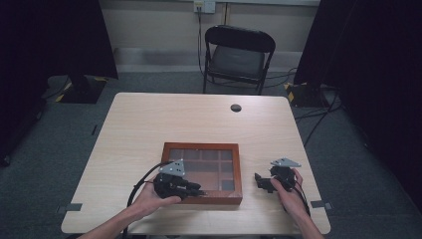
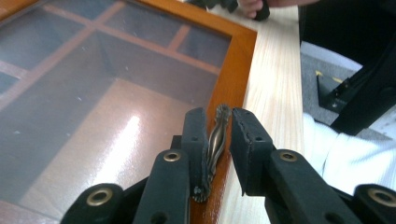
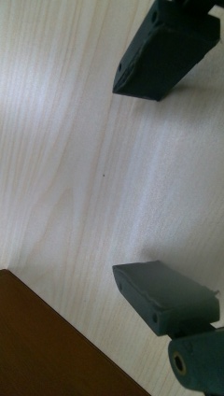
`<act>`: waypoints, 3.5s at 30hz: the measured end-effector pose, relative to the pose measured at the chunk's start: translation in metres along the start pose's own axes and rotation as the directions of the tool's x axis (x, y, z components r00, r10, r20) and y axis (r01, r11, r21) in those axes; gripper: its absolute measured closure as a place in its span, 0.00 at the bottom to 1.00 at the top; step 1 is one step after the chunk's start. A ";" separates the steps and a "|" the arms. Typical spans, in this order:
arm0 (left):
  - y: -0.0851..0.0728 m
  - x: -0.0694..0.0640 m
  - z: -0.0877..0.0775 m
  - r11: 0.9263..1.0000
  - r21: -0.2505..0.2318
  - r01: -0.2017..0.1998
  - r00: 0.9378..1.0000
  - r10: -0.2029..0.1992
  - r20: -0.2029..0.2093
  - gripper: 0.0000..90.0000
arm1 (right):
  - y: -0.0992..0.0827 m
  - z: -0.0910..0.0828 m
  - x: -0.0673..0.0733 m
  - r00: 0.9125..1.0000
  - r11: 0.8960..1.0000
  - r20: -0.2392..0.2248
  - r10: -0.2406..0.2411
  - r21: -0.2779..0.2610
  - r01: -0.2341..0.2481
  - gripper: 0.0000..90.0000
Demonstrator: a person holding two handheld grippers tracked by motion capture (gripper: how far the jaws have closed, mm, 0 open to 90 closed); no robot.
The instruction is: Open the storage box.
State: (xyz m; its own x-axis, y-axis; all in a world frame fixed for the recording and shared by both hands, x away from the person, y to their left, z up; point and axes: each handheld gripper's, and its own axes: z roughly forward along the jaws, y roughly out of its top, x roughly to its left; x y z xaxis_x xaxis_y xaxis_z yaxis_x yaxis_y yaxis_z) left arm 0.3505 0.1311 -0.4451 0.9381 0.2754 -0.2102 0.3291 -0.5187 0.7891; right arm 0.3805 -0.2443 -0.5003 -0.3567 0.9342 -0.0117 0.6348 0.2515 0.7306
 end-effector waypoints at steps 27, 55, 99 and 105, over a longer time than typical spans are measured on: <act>0.011 -0.004 -0.003 0.999 0.026 0.020 1.000 -0.020 -0.004 0.90 | 0.000 0.000 0.000 1.000 1.000 -0.001 0.000 0.000 0.000 0.12; 0.039 0.003 -0.020 0.998 0.026 0.056 0.998 -0.057 0.039 0.90 | 0.000 0.000 0.000 1.000 1.000 -0.004 -0.003 0.001 0.003 0.12; 0.088 0.011 -0.048 0.999 0.016 0.035 0.999 -0.035 -0.001 0.90 | 0.000 0.000 -0.001 1.000 1.000 -0.006 -0.008 0.000 0.008 0.12; 0.088 0.012 -0.048 0.999 0.011 0.044 0.999 -0.044 -0.001 0.90 | 0.000 0.000 -0.001 1.000 1.000 -0.006 -0.008 0.000 0.008 0.12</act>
State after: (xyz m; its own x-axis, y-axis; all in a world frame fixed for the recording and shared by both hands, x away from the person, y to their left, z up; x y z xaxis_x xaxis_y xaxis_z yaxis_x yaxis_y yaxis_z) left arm 0.3851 0.1274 -0.3503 0.9226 0.2985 -0.2445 0.3714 -0.5150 0.7725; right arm 0.3814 -0.2450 -0.5003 -0.3659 0.9306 -0.0136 0.6321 0.2592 0.7303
